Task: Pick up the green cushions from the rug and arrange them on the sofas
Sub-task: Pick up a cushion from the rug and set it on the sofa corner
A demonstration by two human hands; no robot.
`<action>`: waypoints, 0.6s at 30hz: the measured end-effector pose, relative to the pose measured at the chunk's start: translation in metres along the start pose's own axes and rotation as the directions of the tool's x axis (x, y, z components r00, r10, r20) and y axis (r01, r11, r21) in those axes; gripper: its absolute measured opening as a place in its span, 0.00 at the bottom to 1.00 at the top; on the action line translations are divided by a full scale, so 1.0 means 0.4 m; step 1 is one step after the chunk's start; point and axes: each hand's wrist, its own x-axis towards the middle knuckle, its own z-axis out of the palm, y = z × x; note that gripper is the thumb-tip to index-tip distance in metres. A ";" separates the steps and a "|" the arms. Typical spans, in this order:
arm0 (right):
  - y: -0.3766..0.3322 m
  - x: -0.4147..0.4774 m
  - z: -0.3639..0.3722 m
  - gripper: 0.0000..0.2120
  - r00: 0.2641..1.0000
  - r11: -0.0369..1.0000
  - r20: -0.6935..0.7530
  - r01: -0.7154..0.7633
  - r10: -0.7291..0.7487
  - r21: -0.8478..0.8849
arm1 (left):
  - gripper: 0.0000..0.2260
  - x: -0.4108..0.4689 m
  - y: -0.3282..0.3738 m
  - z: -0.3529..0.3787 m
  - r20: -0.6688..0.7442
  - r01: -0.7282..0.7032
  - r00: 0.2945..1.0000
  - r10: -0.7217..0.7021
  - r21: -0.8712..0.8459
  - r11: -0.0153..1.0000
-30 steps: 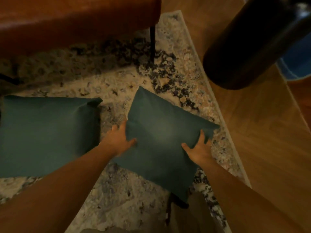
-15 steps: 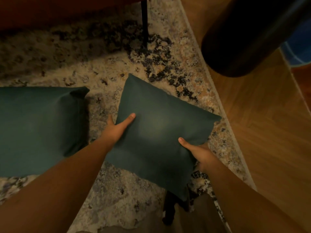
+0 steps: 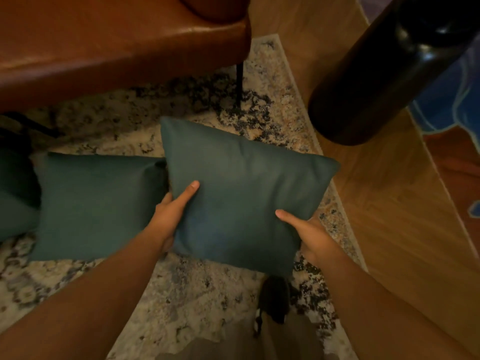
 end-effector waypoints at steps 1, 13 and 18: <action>-0.050 -0.042 0.023 0.43 1.000 1.000 0.027 -0.008 0.008 0.027 | 0.38 -0.046 0.050 -0.014 -0.025 -0.021 0.999 0.021 0.001 1.000; -0.506 -0.348 0.200 0.25 0.970 0.973 0.138 0.178 -0.198 0.148 | 0.53 -0.443 0.491 -0.181 -0.090 -0.108 0.990 0.108 0.005 0.994; -0.665 -0.450 0.236 0.22 0.937 0.953 0.178 0.286 -0.301 0.104 | 0.46 -0.582 0.651 -0.204 -0.074 -0.116 0.991 0.113 -0.042 0.992</action>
